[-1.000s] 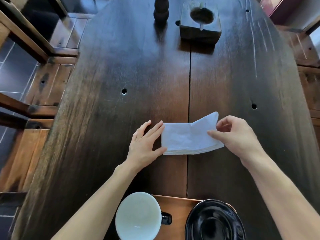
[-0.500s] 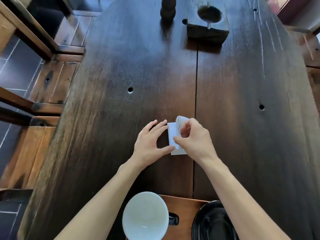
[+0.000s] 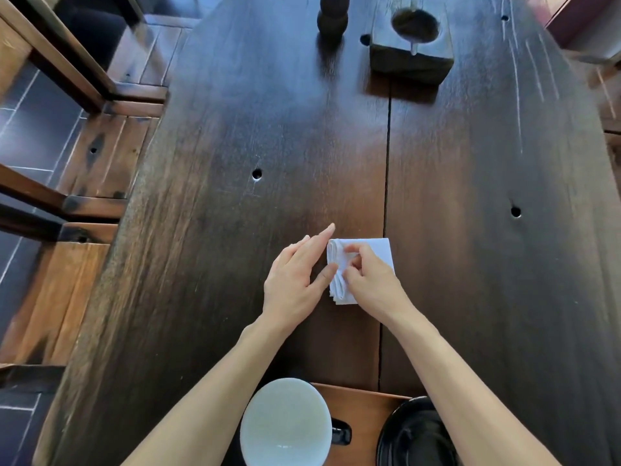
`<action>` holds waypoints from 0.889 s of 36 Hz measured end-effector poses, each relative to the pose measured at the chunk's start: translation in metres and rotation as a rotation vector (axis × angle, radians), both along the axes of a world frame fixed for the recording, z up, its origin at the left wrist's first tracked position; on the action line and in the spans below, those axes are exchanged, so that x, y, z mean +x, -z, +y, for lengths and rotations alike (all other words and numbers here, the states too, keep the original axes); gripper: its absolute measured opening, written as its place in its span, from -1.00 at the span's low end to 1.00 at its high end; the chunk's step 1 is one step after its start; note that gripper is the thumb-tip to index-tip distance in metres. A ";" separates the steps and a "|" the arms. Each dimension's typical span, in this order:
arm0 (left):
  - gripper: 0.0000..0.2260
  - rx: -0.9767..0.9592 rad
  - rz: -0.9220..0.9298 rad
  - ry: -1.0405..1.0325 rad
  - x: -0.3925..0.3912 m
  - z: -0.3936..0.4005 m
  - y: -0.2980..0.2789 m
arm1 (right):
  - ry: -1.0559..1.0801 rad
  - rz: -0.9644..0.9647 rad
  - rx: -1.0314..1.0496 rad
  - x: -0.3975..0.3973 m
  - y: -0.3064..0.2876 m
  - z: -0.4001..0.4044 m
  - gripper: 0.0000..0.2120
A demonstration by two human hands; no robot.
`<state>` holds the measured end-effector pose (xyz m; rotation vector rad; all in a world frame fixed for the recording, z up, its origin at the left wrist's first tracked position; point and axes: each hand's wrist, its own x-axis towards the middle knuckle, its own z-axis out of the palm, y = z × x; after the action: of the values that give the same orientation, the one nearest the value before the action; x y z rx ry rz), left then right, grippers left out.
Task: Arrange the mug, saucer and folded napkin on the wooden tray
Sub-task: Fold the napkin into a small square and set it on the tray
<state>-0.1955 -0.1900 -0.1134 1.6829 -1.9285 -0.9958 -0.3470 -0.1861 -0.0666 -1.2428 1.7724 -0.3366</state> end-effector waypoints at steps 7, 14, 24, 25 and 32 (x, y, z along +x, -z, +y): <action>-0.48 -0.050 -0.180 0.086 -0.004 0.004 -0.001 | 0.015 0.137 -0.464 -0.036 0.003 0.006 -0.62; -0.41 -0.104 -0.306 0.179 0.002 0.003 0.010 | -0.495 0.538 -0.363 -0.065 0.032 0.023 -0.47; -0.39 -0.098 -0.466 0.248 -0.001 0.001 0.007 | -0.564 0.631 -0.163 -0.074 0.044 0.028 -0.41; -0.39 -0.082 -0.457 0.249 -0.002 0.000 0.005 | -0.576 0.632 -0.159 -0.075 0.043 0.027 -0.40; -0.40 0.026 -0.271 0.153 -0.007 -0.005 -0.014 | -0.396 0.380 -0.297 -0.083 0.036 0.022 -0.46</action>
<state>-0.2021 -0.1951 -0.0998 1.7839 -2.2553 -0.8873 -0.4298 -0.1646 -0.1030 -1.9362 1.7715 -0.1406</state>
